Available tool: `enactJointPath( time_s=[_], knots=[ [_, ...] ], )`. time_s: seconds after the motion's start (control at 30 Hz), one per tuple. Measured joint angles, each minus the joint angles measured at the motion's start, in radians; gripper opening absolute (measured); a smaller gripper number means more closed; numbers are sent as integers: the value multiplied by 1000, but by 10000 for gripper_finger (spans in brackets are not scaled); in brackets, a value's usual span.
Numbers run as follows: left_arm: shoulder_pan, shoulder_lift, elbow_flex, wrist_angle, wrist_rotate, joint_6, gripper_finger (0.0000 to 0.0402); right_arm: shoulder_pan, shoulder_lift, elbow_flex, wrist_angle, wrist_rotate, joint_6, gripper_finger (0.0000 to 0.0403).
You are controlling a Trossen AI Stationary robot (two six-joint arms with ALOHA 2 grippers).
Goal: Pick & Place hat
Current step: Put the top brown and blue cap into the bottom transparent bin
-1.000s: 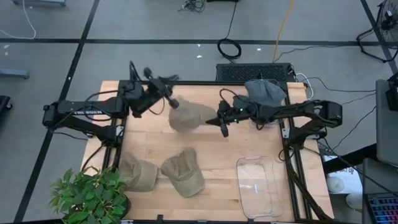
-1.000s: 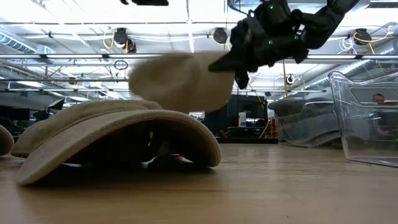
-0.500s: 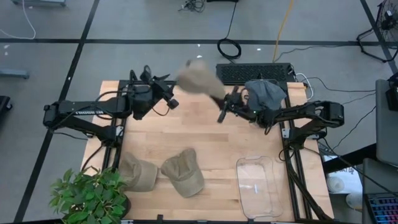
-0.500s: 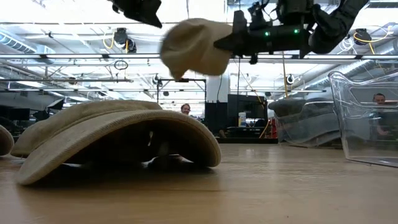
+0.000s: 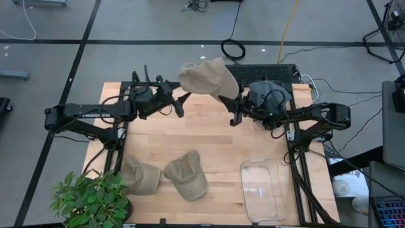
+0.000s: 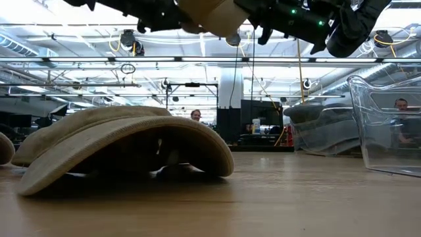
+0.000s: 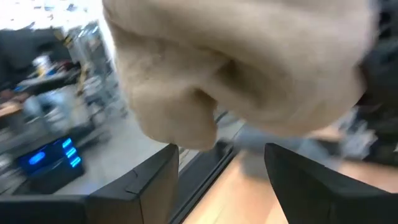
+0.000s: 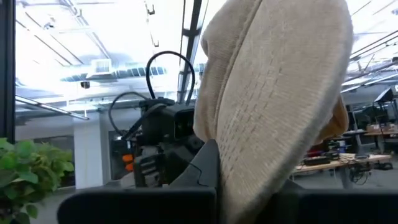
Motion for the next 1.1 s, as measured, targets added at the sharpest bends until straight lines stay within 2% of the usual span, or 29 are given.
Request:
enactJointPath(
  time_s=[0.1,0.33,0.5,0.63,0.93,1.1],
  knots=[
    [7,-1,-23,81,51,1,237,0,0,0,-8,-1,17,0],
    [8,17,-33,136,149,-36,233,0,0,27,51,-2,28,0],
    [8,74,-33,282,258,-24,234,2,0,84,39,-108,72,0],
    [9,125,-34,365,276,-18,234,14,0,100,9,-159,79,0],
    [8,212,-30,577,470,-38,234,33,0,101,-3,-158,56,0],
    [9,237,-29,609,490,-65,222,33,0,101,-25,-158,34,0]
  ],
)
